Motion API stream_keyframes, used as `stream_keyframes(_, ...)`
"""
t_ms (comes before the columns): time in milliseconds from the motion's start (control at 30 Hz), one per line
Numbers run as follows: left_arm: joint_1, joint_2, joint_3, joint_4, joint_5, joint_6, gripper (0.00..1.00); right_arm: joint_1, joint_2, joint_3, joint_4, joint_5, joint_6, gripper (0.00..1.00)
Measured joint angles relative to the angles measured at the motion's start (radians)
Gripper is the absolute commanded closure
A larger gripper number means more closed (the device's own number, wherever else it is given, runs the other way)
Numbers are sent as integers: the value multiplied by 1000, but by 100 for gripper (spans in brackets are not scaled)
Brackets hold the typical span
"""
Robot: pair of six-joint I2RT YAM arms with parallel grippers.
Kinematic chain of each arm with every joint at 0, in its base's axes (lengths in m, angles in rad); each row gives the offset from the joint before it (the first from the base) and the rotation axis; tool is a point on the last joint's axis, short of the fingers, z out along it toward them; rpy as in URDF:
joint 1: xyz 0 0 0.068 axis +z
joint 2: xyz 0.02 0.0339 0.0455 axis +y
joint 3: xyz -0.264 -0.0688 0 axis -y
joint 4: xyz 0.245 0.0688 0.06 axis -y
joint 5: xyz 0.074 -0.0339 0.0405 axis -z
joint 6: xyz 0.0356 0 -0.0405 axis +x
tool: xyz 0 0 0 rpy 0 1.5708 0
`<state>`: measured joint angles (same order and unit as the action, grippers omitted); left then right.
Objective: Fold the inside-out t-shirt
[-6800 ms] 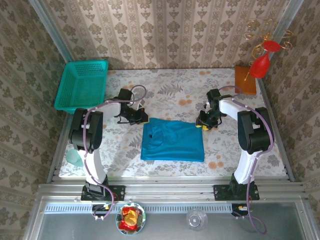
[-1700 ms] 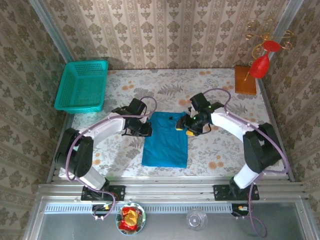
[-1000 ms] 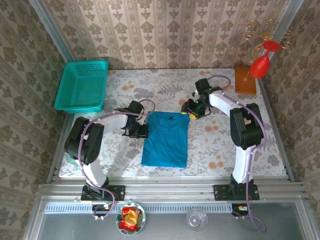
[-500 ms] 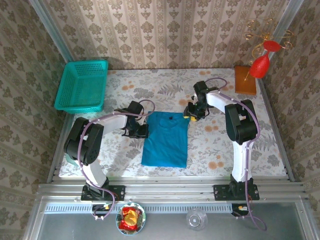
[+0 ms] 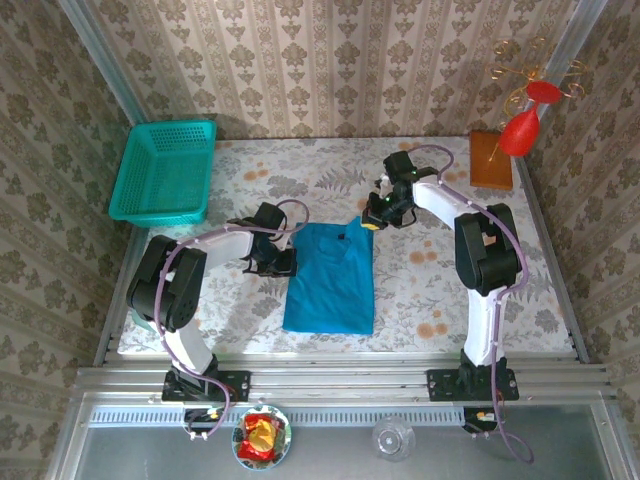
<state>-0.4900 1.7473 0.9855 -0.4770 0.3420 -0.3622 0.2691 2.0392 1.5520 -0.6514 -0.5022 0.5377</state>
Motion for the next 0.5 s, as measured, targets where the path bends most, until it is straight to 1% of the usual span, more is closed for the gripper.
stream_keyframes(233, 1, 0, -2, 2, 2, 0, 90, -6, 19, 0, 35, -45, 16, 100)
stream_keyframes(433, 1, -3, -3, 3, 2, 0, 90, -42, 138, 0, 50, -47, 16, 96)
stream_keyframes(467, 1, -4, -5, 3, 1, 0, 90, -50, 150, 2, 51, -76, 16, 95)
stream_keyframes(500, 1, -5, -6, 4, 1, 0, 90, -55, 151, 5, 50, -80, 15, 95)
